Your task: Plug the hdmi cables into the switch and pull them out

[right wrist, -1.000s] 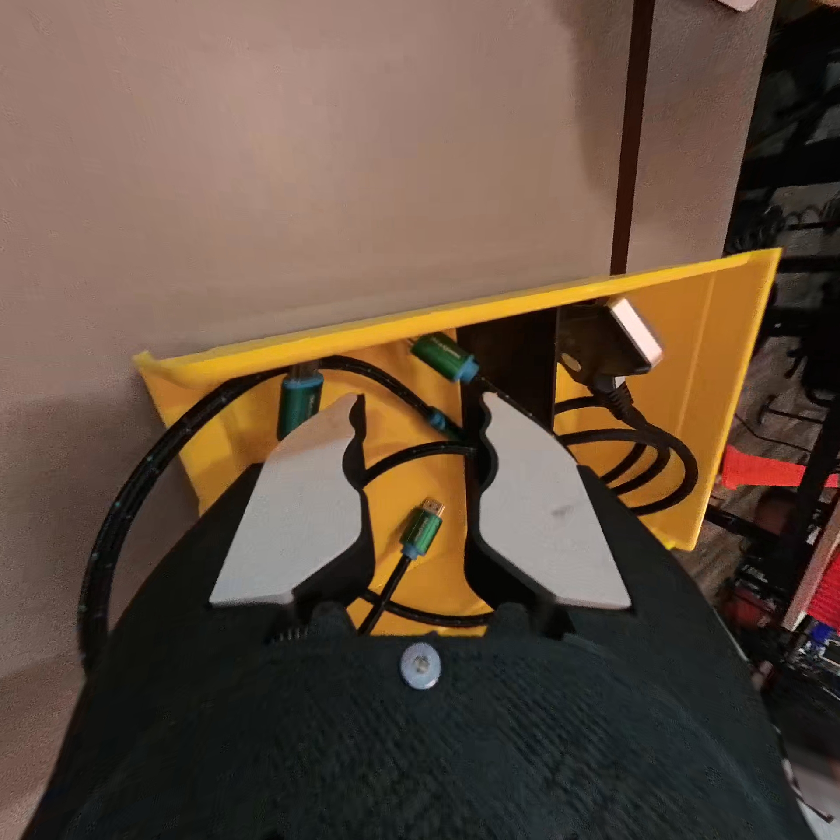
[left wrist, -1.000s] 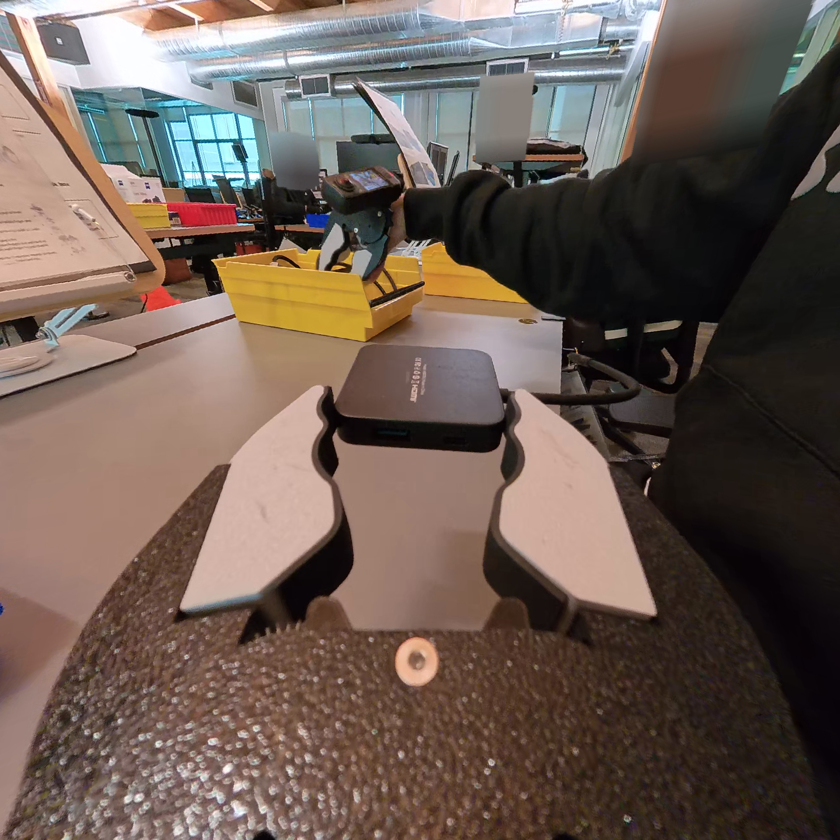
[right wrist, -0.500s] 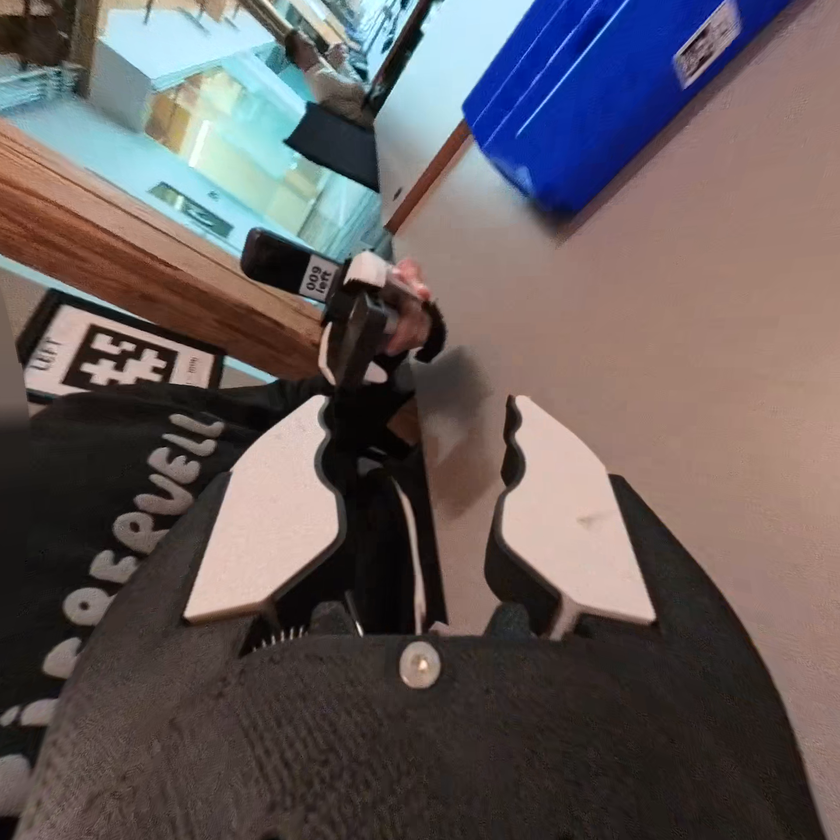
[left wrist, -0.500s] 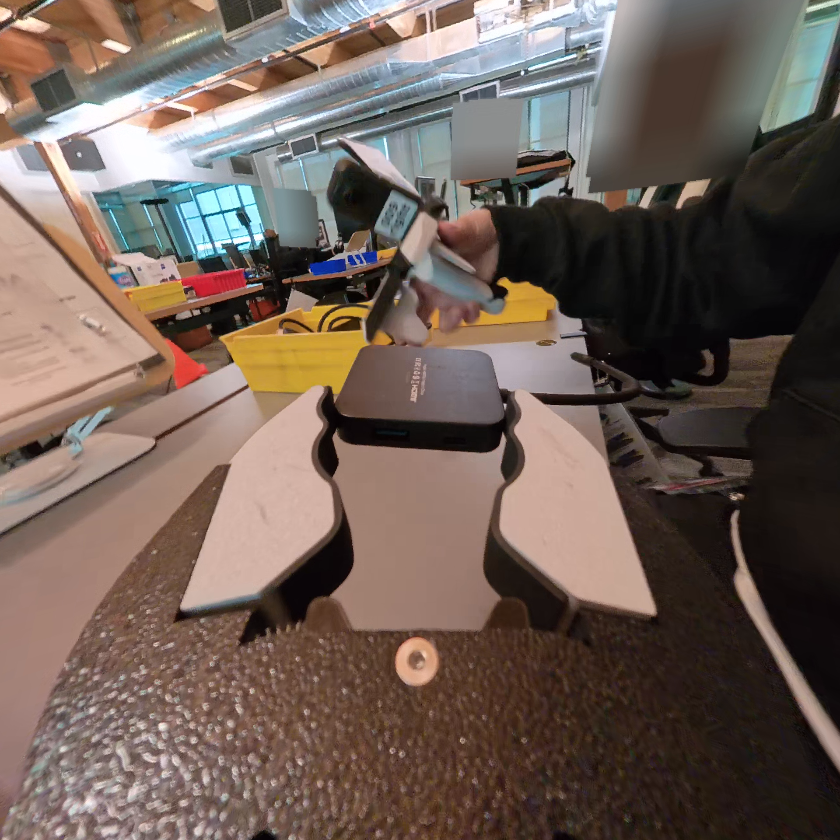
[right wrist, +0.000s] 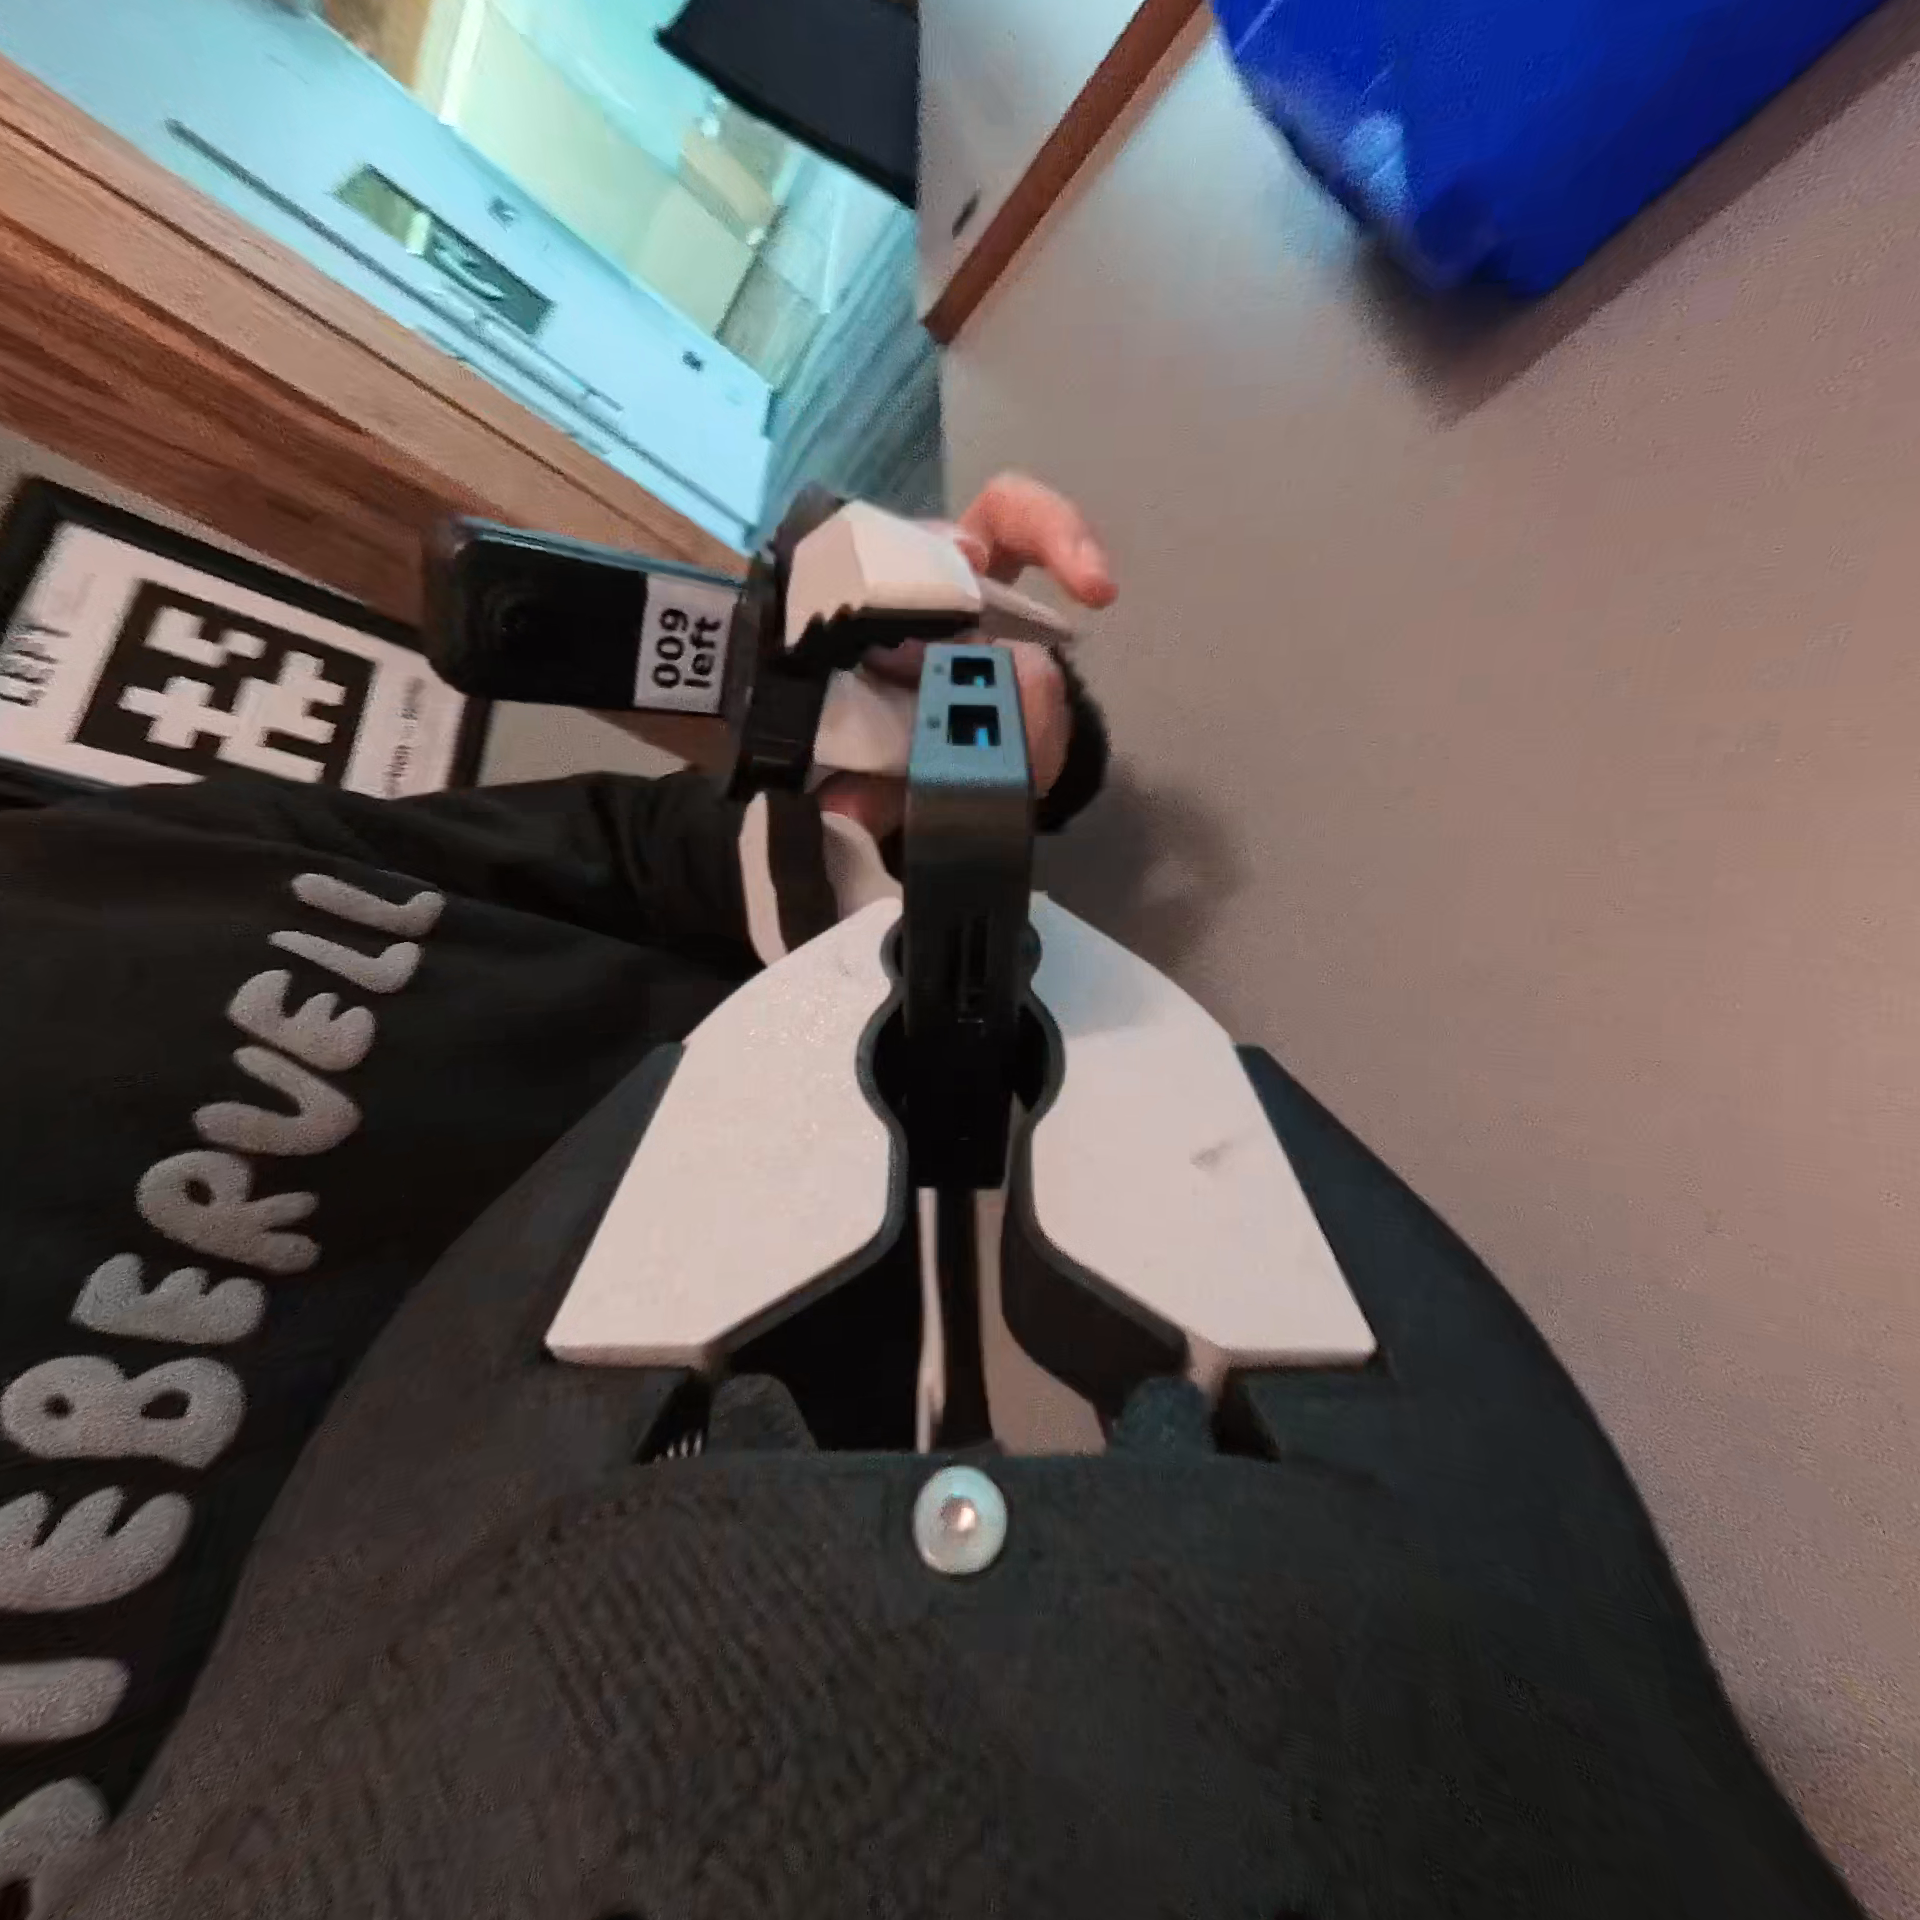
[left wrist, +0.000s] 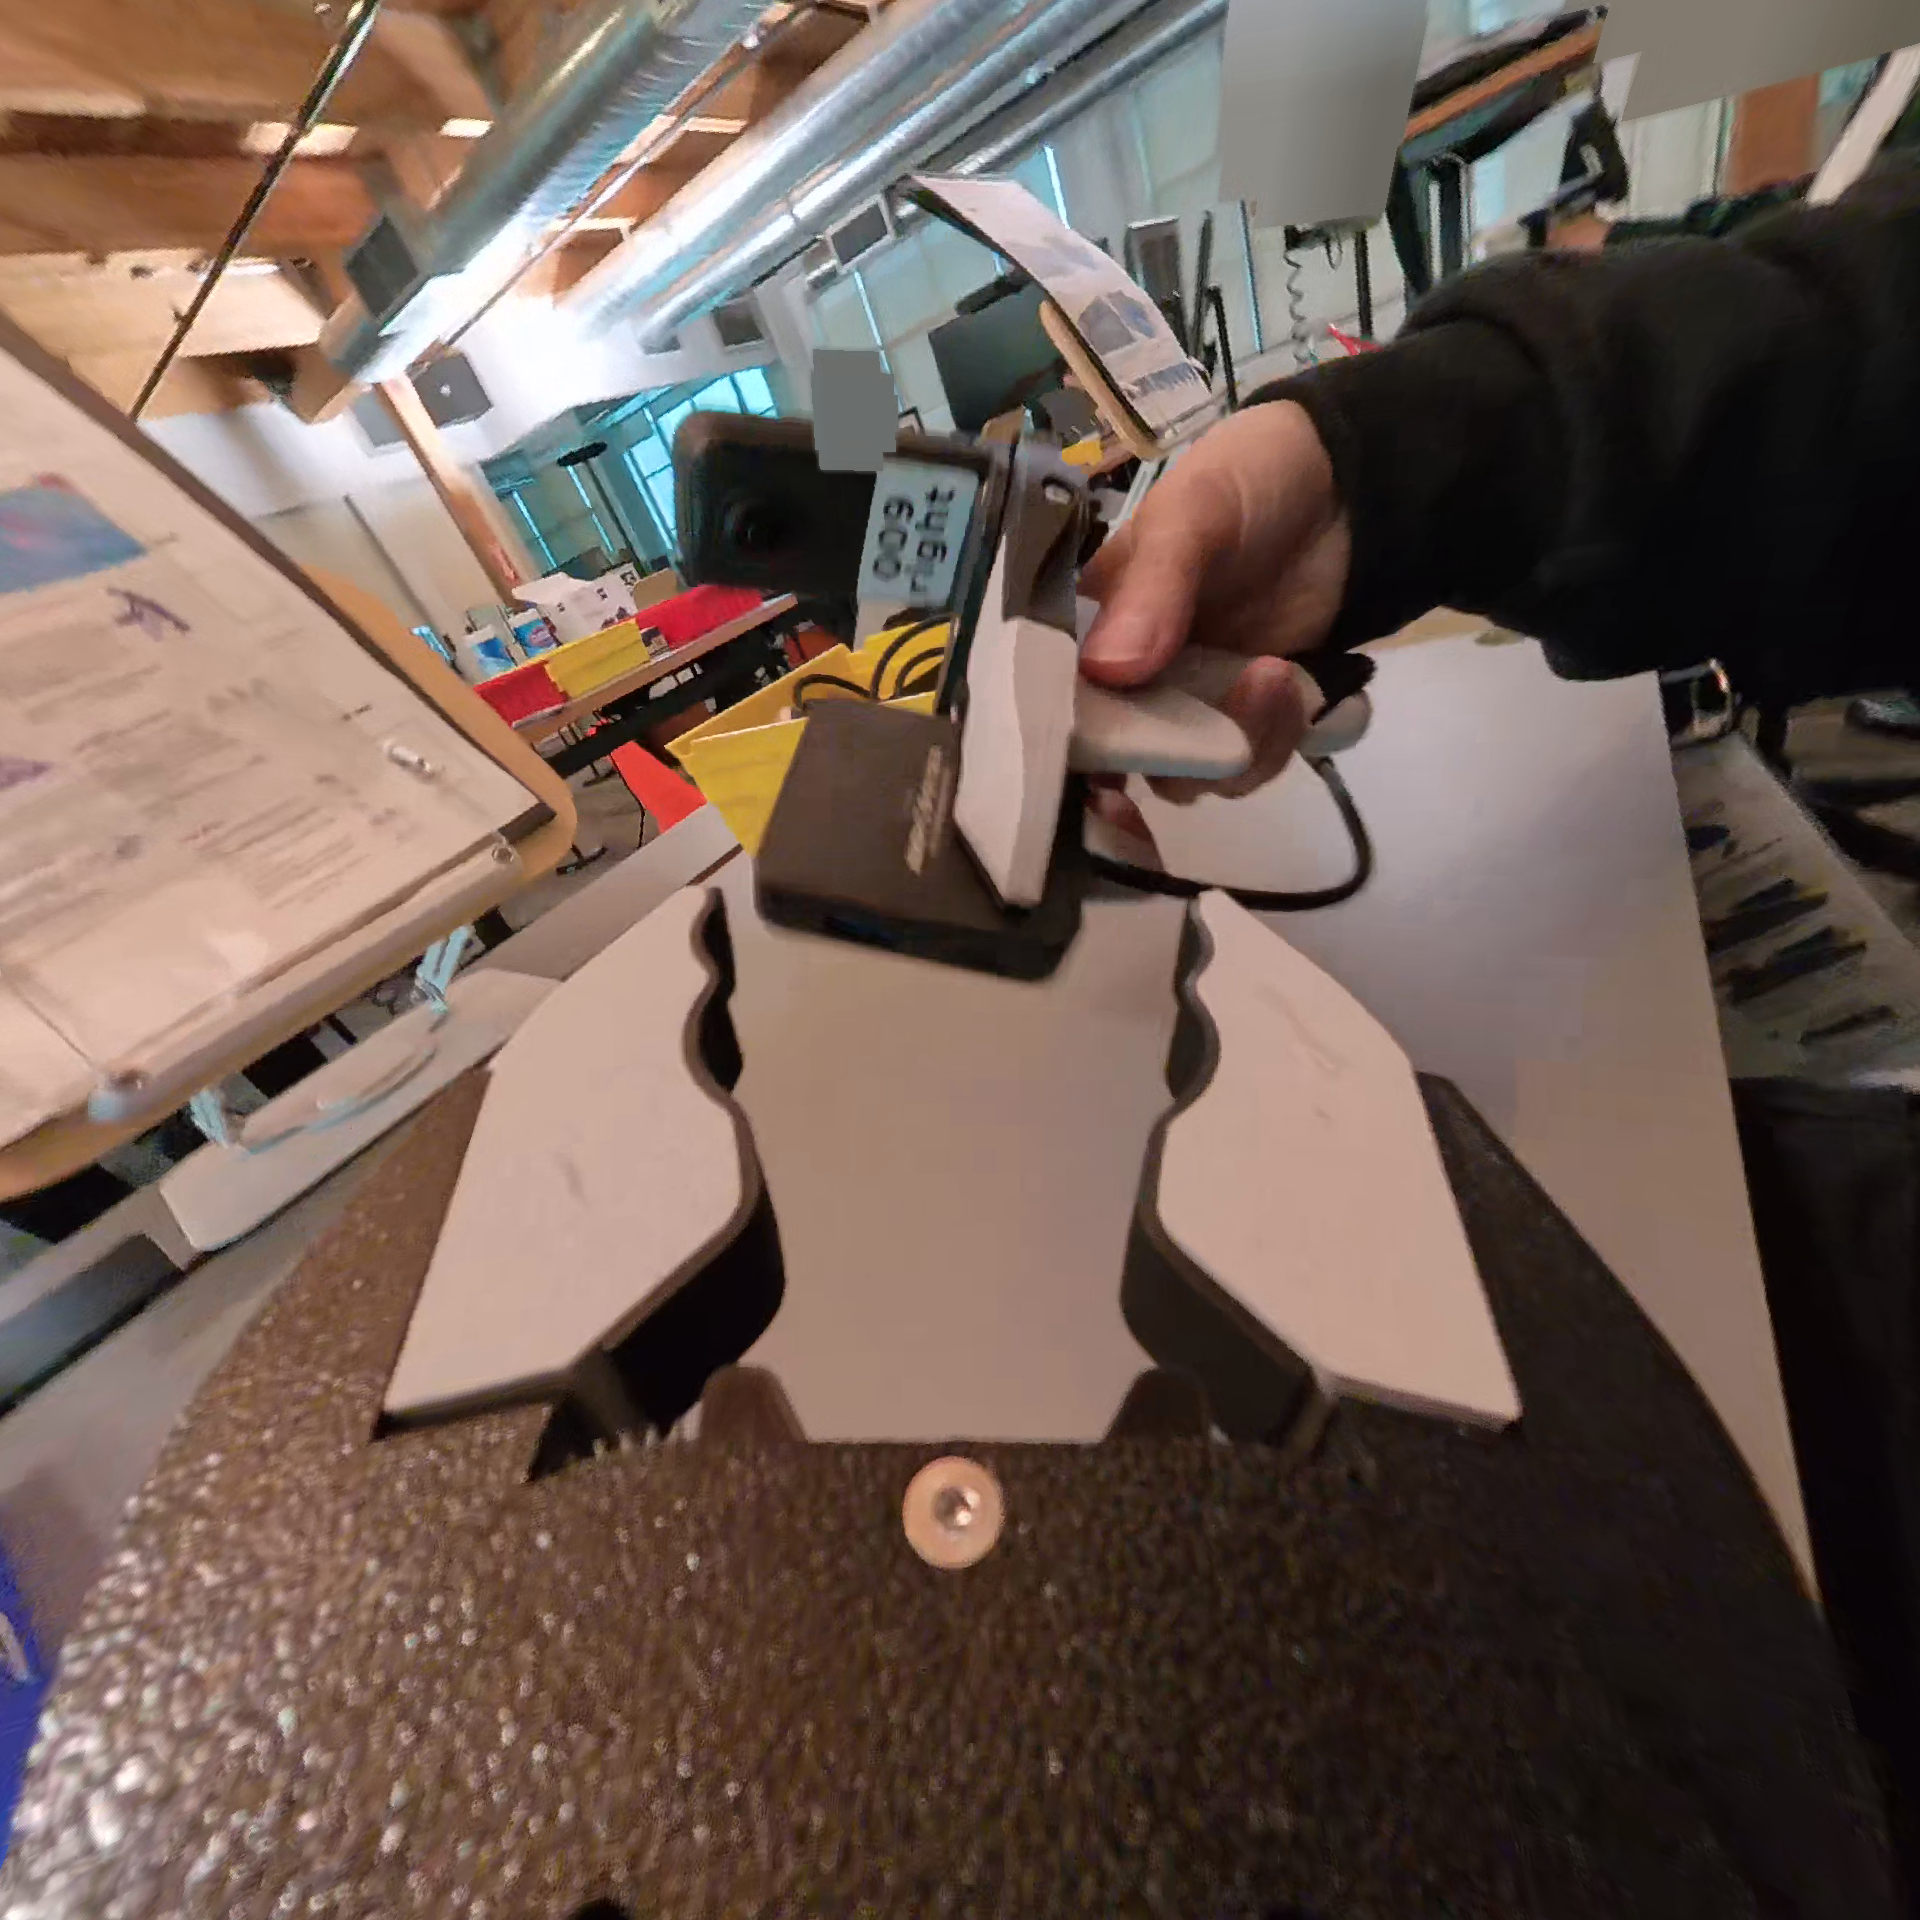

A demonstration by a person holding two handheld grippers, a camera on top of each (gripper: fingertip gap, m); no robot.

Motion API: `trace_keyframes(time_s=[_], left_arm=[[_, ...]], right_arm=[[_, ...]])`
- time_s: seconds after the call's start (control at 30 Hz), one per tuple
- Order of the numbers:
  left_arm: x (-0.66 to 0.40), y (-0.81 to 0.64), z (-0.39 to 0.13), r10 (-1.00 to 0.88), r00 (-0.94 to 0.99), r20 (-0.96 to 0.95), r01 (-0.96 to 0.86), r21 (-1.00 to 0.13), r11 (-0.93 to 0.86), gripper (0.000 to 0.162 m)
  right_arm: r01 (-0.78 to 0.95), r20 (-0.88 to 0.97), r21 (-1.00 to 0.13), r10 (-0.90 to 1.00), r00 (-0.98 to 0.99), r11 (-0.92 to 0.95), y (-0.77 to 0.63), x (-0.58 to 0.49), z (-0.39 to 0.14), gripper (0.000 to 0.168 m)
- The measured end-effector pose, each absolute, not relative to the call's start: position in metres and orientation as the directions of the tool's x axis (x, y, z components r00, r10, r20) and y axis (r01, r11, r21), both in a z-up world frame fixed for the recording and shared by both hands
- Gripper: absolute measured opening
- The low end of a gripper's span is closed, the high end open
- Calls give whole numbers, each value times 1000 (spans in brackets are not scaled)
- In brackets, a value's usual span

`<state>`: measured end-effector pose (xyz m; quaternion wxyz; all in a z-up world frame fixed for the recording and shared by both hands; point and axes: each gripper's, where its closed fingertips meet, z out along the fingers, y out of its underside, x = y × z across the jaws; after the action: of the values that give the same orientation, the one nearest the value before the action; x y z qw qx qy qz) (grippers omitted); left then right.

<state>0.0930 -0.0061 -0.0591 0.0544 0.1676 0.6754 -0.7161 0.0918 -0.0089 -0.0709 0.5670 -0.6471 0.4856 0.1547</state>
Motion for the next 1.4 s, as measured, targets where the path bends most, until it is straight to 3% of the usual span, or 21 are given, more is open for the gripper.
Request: trace_keyframes(time_s=[0.1,0.2,0.3,0.37,0.47,0.6,0.8,1.0,1.13,1.2,1.27,1.33,1.4], left_arm=[[102,-3,-65,135,-973,-188,175,-979,-101,82],[108,0,-64,119,-989,-88,68,-984,-164,77],[114,5,-50,89,-996,6,-32,-956,-293,65],[111,1,-49,125,-991,54,-92,-943,-320,63],[106,-7,-52,112,-994,16,-52,-944,-326,66],[103,-10,-51,-11,-994,-110,107,-933,-344,71],[96,-13,-60,62,-990,-126,105,-958,-266,70],[98,-22,-68,132,-989,-62,39,-984,-172,71],[98,-29,-73,184,-983,-3,-19,-993,-117,72],[99,-30,-74,203,-979,19,-41,-993,-108,73],[98,-30,-74,215,-976,28,-50,-994,-101,73],[97,-32,-76,226,-974,25,-46,-995,-90,73],[95,-34,-77,229,-973,10,-30,-996,-81,73]], right_arm=[[-703,-541,-708,-696,472,74,-83,108,-49,15],[-624,-112,-761,-913,393,-175,-193,112,-25,14],[-657,381,-579,-872,306,-484,-317,104,-2,15],[-786,514,-375,-816,265,-492,-390,90,1,15],[-876,576,-109,-748,329,-469,-459,76,-7,15],[-851,541,185,-672,506,-491,-501,68,-40,15],[-692,298,501,-647,702,-520,-531,48,-79,15],[-570,155,632,-634,757,-526,-548,55,-85,14],[-481,54,658,-601,798,-580,-546,54,-100,29],[-501,95,639,-587,804,-583,-549,63,-99,35],[-526,230,633,-510,829,-568,-560,83,-86,53],[-556,382,594,-404,831,-582,-565,107,-66,52],[-606,513,479,-358,781,-636,-555,127,-45,51]])
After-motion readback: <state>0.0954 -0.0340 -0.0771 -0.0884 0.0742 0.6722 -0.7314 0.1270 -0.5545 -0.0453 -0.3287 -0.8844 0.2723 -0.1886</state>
